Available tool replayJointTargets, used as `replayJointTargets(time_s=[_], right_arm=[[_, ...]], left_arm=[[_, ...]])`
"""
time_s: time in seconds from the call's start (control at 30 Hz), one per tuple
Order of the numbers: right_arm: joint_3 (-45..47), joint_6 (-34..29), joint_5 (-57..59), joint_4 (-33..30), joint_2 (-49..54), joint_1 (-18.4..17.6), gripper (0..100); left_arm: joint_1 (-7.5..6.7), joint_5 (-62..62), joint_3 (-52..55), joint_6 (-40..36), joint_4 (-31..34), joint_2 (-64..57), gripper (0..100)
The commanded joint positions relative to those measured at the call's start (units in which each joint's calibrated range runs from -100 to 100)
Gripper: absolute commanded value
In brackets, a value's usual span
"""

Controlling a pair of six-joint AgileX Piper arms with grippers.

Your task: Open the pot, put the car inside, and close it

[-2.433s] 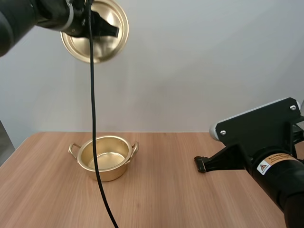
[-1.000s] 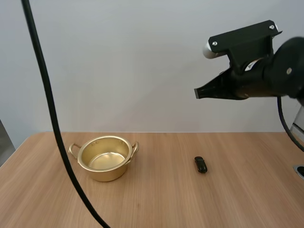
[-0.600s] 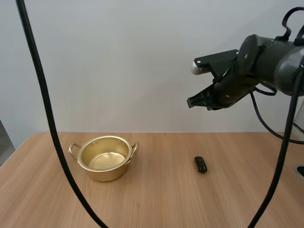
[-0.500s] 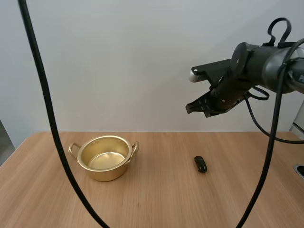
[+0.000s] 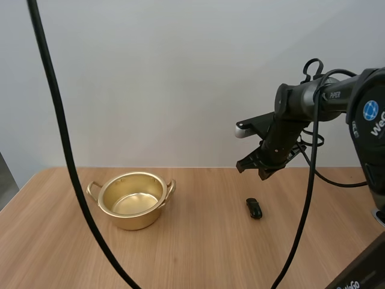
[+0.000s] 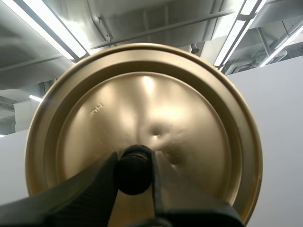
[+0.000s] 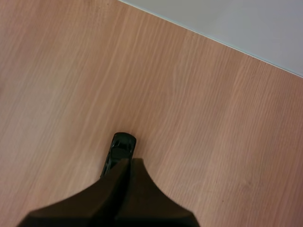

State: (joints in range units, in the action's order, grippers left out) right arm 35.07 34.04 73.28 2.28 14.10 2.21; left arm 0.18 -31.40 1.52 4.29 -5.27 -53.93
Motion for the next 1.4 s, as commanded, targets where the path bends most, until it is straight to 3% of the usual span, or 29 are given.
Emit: replayJointTargets(time_s=[0.0,0.37,0.43,0.53,0.7,1.13,1.37], right_arm=[[0.0,0.0,0.0,-0.1,-0.5,0.0,0],[0.0,1.8,2.5,2.5,-2.1,0.0,0],[0.0,1.8,2.5,2.6,-2.1,0.0,11],[0.0,1.8,2.7,2.6,-2.1,0.0,35],[0.0,1.8,3.1,2.6,-2.1,0.0,56],[3.2,1.8,0.6,2.6,-2.8,0.0,81],[4.6,1.8,-1.5,3.7,-6.8,0.0,82]], left_arm=[[-0.03,-0.1,0.0,0.0,0.0,0.0,0],[-0.03,-0.5,0.0,0.0,0.2,0.9,0],[-0.03,-0.5,0.0,0.0,0.2,1.2,0],[-0.03,-0.5,0.0,0.0,0.2,1.4,0],[-0.03,-0.5,0.0,0.0,0.2,1.4,0],[-0.03,-0.5,0.0,0.0,0.2,1.4,0],[-0.03,-0.5,0.0,0.0,0.2,1.4,0]])
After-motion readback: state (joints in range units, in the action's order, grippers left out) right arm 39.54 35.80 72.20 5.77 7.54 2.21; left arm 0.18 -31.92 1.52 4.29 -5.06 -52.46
